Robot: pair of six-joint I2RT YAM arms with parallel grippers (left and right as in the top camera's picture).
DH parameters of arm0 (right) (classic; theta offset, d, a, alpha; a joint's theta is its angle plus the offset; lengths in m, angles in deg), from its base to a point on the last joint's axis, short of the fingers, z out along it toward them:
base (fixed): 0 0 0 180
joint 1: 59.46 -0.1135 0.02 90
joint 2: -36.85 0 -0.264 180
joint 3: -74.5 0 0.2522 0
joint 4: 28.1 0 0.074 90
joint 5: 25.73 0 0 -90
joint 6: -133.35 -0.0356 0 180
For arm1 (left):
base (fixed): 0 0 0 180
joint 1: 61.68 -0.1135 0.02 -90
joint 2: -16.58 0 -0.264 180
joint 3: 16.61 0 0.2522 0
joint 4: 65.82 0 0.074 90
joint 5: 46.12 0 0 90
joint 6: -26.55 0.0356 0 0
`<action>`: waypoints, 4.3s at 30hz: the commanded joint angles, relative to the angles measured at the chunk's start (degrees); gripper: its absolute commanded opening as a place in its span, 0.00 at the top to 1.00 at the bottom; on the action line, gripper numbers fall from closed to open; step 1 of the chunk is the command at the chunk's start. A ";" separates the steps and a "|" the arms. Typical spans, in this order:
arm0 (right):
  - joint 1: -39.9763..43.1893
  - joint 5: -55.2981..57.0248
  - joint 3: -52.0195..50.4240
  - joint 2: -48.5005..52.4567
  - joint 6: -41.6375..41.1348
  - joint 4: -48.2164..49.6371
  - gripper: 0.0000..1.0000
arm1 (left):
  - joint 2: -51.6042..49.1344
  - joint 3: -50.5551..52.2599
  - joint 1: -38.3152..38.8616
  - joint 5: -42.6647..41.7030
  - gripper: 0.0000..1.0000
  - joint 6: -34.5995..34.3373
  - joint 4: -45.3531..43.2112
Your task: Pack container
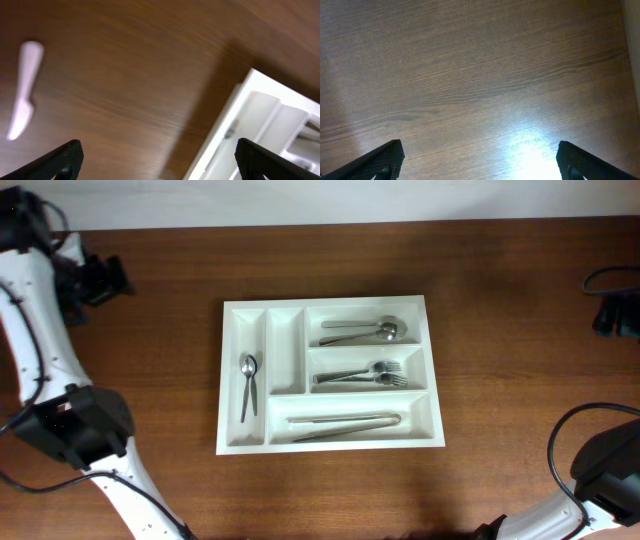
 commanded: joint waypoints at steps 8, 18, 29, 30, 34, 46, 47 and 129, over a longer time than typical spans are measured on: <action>0.37 0.09 0.02 -0.09 -0.42 0.00 0.01 | 1.01 4.20 -3.91 14.99 0.01 15.13 0.22; 0.37 0.09 0.02 -0.09 -0.42 0.00 0.01 | 0.98 21.27 -8.61 26.21 0.01 16.98 -7.72; 0.37 0.11 0.02 -0.09 -0.42 0.00 0.01 | 0.98 25.73 -14.08 13.27 0.01 21.57 -13.64; 0.37 0.09 0.02 -0.09 -0.42 0.00 0.01 | 0.98 25.73 -14.27 11.54 0.01 23.08 -14.27; 0.37 0.09 0.02 -0.09 -0.42 0.00 0.01 | 0.98 25.73 -14.40 9.55 0.01 26.05 -17.11; 0.37 0.11 0.02 -0.09 -0.44 0.00 0.01 | 0.98 27.63 -14.19 10.71 0.01 34.14 -19.52; 0.37 0.09 0.02 -0.09 -0.42 0.00 0.01 | 0.98 28.35 -13.88 10.91 0.01 34.58 -19.78; 0.37 0.09 0.02 -0.09 -0.44 0.00 0.01 | 0.98 37.92 -5.11 10.97 0.01 31.23 -20.39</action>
